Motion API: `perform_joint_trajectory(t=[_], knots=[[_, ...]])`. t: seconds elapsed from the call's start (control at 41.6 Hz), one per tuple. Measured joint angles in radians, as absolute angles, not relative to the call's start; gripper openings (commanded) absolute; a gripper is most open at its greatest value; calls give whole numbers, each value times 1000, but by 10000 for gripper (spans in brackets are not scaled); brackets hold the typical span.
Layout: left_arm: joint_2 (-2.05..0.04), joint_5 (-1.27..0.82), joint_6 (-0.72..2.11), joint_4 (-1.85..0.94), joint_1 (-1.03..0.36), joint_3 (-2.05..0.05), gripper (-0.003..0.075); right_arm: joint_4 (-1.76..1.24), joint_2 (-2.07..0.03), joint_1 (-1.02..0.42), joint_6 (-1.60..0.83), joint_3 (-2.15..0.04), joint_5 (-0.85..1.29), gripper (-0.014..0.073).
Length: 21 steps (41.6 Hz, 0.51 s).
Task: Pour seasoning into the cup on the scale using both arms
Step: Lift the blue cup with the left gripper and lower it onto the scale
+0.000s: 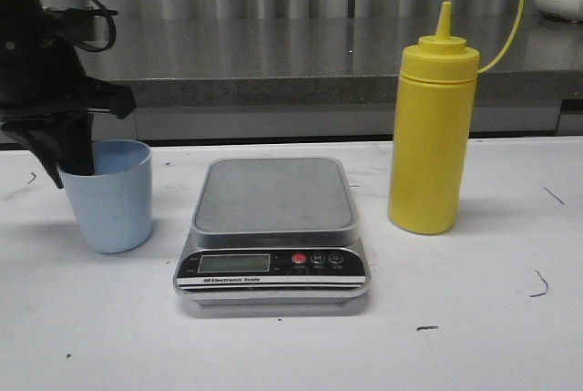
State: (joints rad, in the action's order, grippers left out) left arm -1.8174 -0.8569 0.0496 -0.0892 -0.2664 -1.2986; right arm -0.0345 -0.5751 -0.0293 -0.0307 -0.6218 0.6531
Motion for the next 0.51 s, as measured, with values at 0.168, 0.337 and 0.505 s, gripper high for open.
perform_joint_trajectory(t=[0.168,0.337,0.505], knots=[[-1773,-903,50,-87,-307,-1361,-20,-35,-575,-29,-31,-622,653,590],[-1766,-989,50,-86,-382,-1509,-20,-35,-575,-29,-31,-622,653,590],[-1787,-1020,50,-84,-468,-1644,-20,-35,-575,-29,-31,-622,653,590]])
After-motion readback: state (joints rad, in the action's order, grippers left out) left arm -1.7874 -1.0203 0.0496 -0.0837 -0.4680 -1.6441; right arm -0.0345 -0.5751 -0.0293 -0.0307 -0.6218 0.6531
